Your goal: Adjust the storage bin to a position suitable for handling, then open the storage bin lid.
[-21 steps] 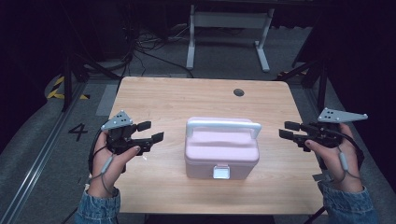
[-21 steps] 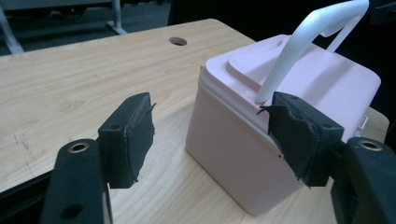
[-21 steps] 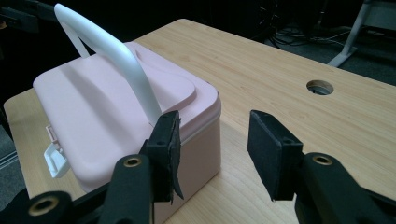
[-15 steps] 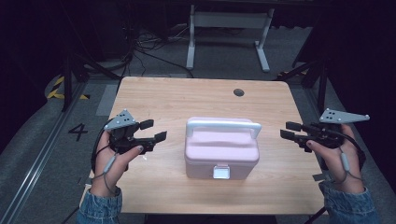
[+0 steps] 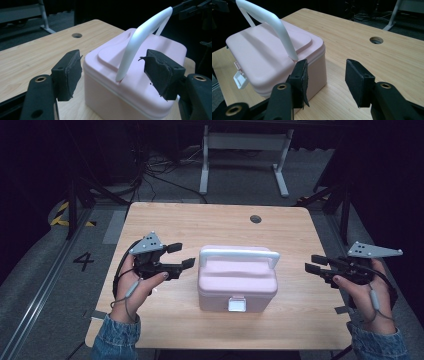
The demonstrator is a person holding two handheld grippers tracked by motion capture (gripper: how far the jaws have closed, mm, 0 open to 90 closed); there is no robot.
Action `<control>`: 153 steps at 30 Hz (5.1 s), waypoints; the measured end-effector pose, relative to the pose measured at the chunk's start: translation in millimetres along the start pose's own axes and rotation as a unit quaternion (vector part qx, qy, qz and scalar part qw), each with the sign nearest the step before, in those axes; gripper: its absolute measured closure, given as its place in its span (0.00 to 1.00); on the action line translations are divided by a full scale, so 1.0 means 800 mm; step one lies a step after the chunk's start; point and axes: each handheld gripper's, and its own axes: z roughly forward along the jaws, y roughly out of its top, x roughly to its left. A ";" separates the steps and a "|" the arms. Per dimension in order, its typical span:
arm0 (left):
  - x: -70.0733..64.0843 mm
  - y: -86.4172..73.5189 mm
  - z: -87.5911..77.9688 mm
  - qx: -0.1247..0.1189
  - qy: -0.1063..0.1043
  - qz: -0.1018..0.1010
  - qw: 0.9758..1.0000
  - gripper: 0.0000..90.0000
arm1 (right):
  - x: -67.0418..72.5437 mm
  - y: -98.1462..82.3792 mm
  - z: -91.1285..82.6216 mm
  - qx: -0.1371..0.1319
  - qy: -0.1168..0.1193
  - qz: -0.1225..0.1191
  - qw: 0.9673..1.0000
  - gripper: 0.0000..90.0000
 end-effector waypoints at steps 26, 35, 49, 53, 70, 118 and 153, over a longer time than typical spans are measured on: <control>-0.014 0.006 0.096 0.021 -0.026 0.061 0.998 0.55 | 0.004 -0.016 -0.007 0.004 -0.011 0.003 1.000 0.58; -0.016 0.010 0.092 -0.001 -0.019 0.065 0.998 0.74 | 0.003 -0.015 -0.010 -0.003 -0.014 0.007 1.000 0.57; -0.014 0.031 0.091 0.013 -0.030 0.057 0.998 0.84 | 0.001 -0.014 -0.012 -0.009 -0.014 0.006 1.000 0.57; -0.010 0.040 0.087 0.002 -0.030 0.054 0.998 0.78 | 0.001 -0.014 -0.012 -0.010 -0.013 0.007 1.000 0.56; 0.013 0.064 0.087 0.000 -0.001 0.029 1.000 0.80 | 0.010 -0.012 0.001 -0.006 0.006 -0.004 1.000 0.57; 0.043 0.077 0.084 -0.001 0.029 0.006 1.000 0.56 | 0.058 0.017 0.081 -0.090 0.086 -0.060 0.990 1.00; -0.007 0.010 -0.001 0.029 0.030 0.079 0.996 0.30 | 0.058 0.017 0.081 -0.104 0.101 -0.040 0.989 1.00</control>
